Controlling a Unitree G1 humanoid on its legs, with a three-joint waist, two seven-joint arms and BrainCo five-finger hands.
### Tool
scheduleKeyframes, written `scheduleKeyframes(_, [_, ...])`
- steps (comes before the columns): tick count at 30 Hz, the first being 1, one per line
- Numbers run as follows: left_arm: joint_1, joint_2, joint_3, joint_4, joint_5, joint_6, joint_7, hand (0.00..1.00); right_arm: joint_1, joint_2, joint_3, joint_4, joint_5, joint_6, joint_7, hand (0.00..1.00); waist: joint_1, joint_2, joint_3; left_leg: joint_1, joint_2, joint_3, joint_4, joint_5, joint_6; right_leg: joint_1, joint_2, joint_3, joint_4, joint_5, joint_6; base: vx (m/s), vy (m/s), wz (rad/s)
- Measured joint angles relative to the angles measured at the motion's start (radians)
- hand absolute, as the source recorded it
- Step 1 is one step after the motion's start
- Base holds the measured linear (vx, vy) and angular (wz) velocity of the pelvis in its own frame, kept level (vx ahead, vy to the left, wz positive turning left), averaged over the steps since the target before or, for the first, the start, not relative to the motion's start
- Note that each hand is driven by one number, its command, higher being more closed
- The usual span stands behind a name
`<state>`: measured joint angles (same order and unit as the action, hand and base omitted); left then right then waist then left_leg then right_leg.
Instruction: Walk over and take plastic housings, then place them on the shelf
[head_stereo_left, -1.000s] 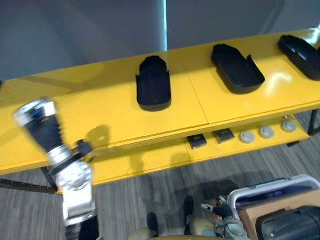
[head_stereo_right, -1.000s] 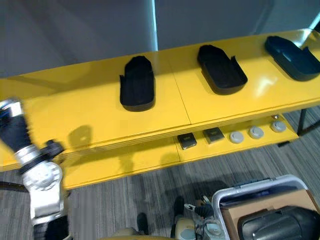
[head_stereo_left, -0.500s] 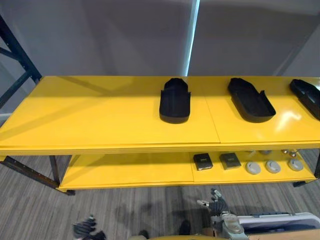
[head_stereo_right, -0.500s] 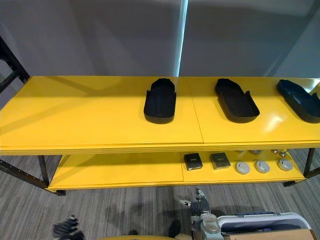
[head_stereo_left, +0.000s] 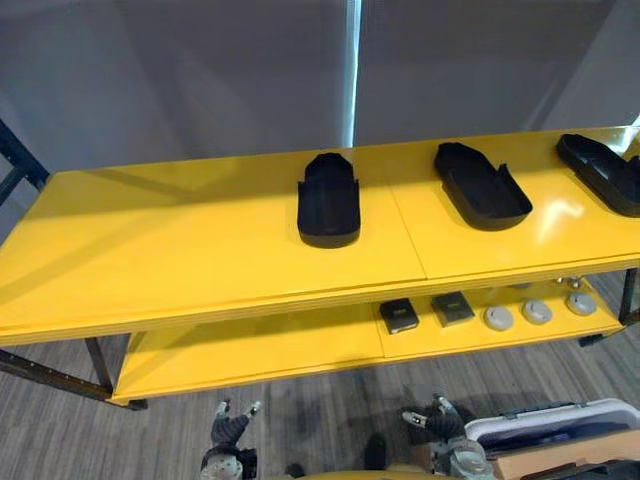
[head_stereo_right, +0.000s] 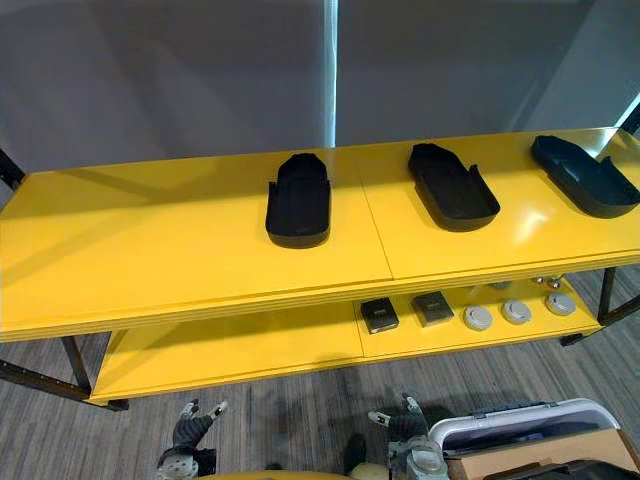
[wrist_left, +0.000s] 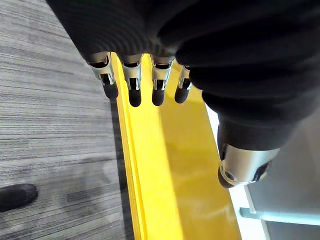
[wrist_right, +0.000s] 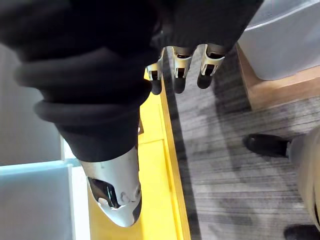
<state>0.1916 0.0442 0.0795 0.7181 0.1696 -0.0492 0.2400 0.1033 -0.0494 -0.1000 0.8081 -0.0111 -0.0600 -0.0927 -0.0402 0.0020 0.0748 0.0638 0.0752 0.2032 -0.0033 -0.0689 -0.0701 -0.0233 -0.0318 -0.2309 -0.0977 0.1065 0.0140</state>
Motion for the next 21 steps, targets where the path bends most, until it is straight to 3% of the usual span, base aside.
scheduleKeyframes(4, [-0.019, 0.012, 0.003, -0.006, -0.001, 0.001, 0.003, 0.0, -0.011, -0.008, -0.008, -0.003, 0.001, 0.0, -0.018, 0.0, 0.002, 0.012, 0.031, -0.049, 0.032, 0.011, 0.157, -0.084, -0.003, -0.014, 0.014, 0.034, 0.056, -0.035, -0.004, 0.04, 0.017, -0.26])
scheduleKeyframes(6, [-0.04, 0.012, 0.003, -0.025, -0.003, -0.001, 0.008, 0.0, -0.033, -0.017, -0.009, -0.003, 0.001, 0.0, -0.024, 0.0, 0.004, 0.006, 0.037, -0.067, 0.02, -0.093, 0.18, -0.086, -0.004, -0.054, 0.014, 0.069, 0.084, -0.036, -0.01, 0.09, -0.006, -0.4])
scheduleKeyframes(10, [-0.081, 0.011, 0.002, -0.032, -0.01, -0.001, 0.018, 0.0, -0.061, -0.019, -0.031, -0.009, 0.002, -0.002, -0.038, 0.0, 0.001, 0.008, 0.049, -0.061, 0.012, -0.112, 0.184, -0.112, 0.005, -0.08, 0.013, 0.103, 0.119, -0.037, -0.008, 0.02, 0.053, -0.32])
scheduleKeyframes(13, [-0.089, 0.011, 0.003, -0.066, -0.009, -0.005, 0.027, 0.0, -0.072, -0.006, -0.031, -0.05, 0.003, -0.002, -0.039, 0.0, 0.004, -0.003, 0.078, -0.074, -0.004, -0.071, 0.25, -0.16, 0.031, -0.136, 0.016, 0.19, 0.181, -0.035, -0.001, -0.07, 0.114, -0.79])
scheduleKeyframes(17, [-0.098, 0.015, 0.007, -0.088, -0.009, -0.005, 0.043, 0.0, -0.098, 0.012, -0.019, -0.087, 0.0, 0.005, -0.04, 0.0, 0.019, -0.032, 0.114, -0.155, 0.01, 0.097, 0.374, -0.224, 0.084, -0.222, 0.022, 0.325, 0.155, 0.044, 0.046, -0.26, 0.131, -1.28])
scheduleKeyframes(18, [-0.103, 0.013, 0.007, -0.09, -0.009, -0.005, 0.047, 0.0, -0.094, 0.012, -0.02, -0.087, 0.0, 0.008, -0.04, 0.0, 0.019, -0.034, 0.118, -0.161, 0.014, 0.115, 0.381, -0.227, 0.097, -0.24, 0.011, 0.288, 0.176, 0.021, 0.041, -0.28, 0.074, -0.9])
scheduleKeyframes(20, [-0.111, 0.015, 0.012, -0.089, -0.005, -0.003, 0.05, 0.0, -0.083, 0.016, -0.017, -0.085, 0.0, 0.021, -0.039, 0.0, 0.026, -0.027, 0.143, -0.152, 0.042, 0.18, 0.381, -0.223, 0.106, -0.315, -0.022, 0.148, 0.543, -0.132, 0.011, -0.22, 0.064, -0.79])
scheduleKeyframes(21, [-0.106, 0.016, 0.012, -0.089, -0.003, -0.003, 0.049, 0.0, -0.073, 0.02, -0.017, -0.085, 0.0, 0.02, -0.039, 0.0, 0.026, -0.028, 0.142, -0.147, 0.045, 0.19, 0.379, -0.222, 0.108, -0.31, -0.029, 0.135, 0.629, -0.177, 0.016, -0.11, 0.034, -0.6])
